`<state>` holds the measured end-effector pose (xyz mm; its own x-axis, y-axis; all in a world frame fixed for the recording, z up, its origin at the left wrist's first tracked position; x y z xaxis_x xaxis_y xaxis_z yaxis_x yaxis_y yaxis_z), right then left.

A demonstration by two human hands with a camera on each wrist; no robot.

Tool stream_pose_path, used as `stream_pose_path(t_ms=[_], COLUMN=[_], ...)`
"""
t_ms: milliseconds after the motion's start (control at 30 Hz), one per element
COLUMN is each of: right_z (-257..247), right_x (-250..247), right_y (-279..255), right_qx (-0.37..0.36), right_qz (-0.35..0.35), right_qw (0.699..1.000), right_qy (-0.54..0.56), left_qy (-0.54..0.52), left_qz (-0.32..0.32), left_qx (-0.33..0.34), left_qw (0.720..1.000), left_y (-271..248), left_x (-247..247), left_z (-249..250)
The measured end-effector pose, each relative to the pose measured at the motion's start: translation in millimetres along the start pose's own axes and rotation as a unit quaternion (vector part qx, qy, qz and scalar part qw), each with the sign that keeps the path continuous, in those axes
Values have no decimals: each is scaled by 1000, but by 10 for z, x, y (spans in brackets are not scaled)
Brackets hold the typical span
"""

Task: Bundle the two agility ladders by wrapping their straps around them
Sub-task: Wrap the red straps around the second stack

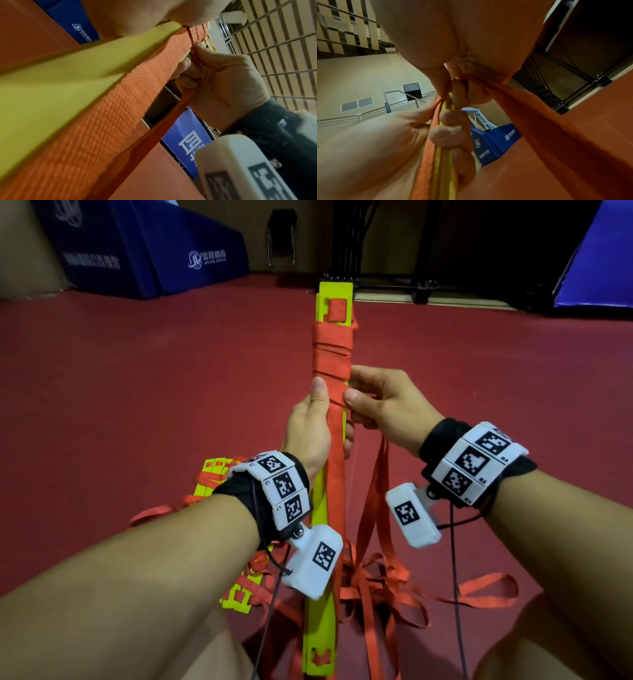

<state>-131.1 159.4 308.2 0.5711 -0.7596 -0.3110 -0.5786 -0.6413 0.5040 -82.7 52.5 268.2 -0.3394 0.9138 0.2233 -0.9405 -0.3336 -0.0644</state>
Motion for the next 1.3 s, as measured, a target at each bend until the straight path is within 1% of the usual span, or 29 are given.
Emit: stream_pose_path(t_ms=[67, 167, 267, 400, 600, 733, 867, 967, 1067, 1133, 1200, 1267, 1300], right_z=[15, 56, 52, 24, 72, 93, 34, 27, 55, 61, 57, 44, 32], right_x=[-64, -126, -126, -163, -205, -133, -59, -17, 18, 21, 18, 7, -2], right_y=[4, 3, -12, -13, 5, 0, -11, -12, -32, -52, -68, -68, -63], right_qx=[-3, -16, -17, -24, -9, -6, -16, -17, -1, 4, -5, -14, -14], right_qz=[18, 42, 39, 17, 13, 28, 14, 14, -8, -13, -6, 6, 14], right_qw=[997, 983, 977, 988, 995, 998, 999, 997, 991, 989, 991, 993, 994], right_qy=[-78, -180, -207, -155, -101, -50, 27, 81, 136, 145, 132, 116, 109], left_qy=[2, -6, -3, 52, 47, 26, -11, -33, -28, -13, -4, 21, 43], left_qz=[-6, 0, 12, 29, 41, 22, 10, -11, -38, -55, -67, -57, -40], left_qx=[-10, -20, -20, -20, -46, -43, -33, -44, -55, -68, -90, -99, -96], left_qw=[1000, 1000, 1000, 998, 997, 999, 999, 998, 997, 996, 994, 993, 994], left_y=[-4, -4, 3, -22, -64, -61, -14, -36, -56, -39, -27, -8, 4], left_x=[12, 18, 10, 10, 17, 42, 15, 35, 50, 40, 30, 13, -3], left_z=[-7, 17, 20, 23, 48, 41, 36, 57, 56, 17, -31, -57, -59])
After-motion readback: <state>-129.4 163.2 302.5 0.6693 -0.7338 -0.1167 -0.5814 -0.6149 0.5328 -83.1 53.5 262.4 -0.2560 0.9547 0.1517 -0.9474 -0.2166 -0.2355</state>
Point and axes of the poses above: each hand's wrist, its own y-axis towards the middle knuckle, its own x-axis out of the palm, z = x × y, the point moved 4 cm from there along y, towards the middle knuckle, and after that the axes turned 11 degrees about -x, right-handed, at the moved point
